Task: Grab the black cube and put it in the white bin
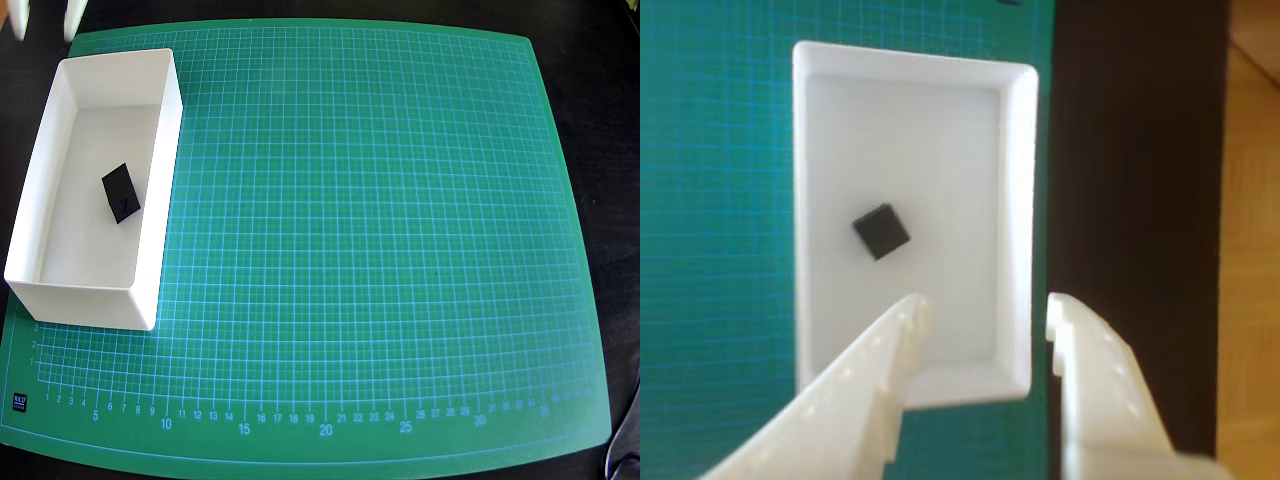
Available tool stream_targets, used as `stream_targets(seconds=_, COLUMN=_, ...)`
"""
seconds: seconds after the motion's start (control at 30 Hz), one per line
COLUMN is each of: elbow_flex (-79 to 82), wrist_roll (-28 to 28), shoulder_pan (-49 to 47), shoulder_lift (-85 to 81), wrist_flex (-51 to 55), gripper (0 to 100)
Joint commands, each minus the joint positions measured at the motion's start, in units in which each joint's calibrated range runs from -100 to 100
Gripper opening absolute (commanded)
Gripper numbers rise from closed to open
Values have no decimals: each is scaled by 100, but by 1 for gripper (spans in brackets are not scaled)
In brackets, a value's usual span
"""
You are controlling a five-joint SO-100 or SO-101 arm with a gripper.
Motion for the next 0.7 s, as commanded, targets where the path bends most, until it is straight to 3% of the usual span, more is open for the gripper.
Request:
stream_targets(seconds=0.0, elbow_flex=-192, wrist_roll=-409, shoulder_pan=-68, shoulder_lift=-814, wrist_flex=512, gripper=16)
stream_targets(seconds=0.3, elbow_flex=764, wrist_roll=-1219, shoulder_pan=-1282, shoulder_lift=-1880, wrist_flex=623, gripper=16)
stream_targets(seconds=0.67, elbow_flex=4644, wrist_roll=-1393, shoulder_pan=-1500, shoulder_lift=-4523, wrist_flex=520, gripper=16)
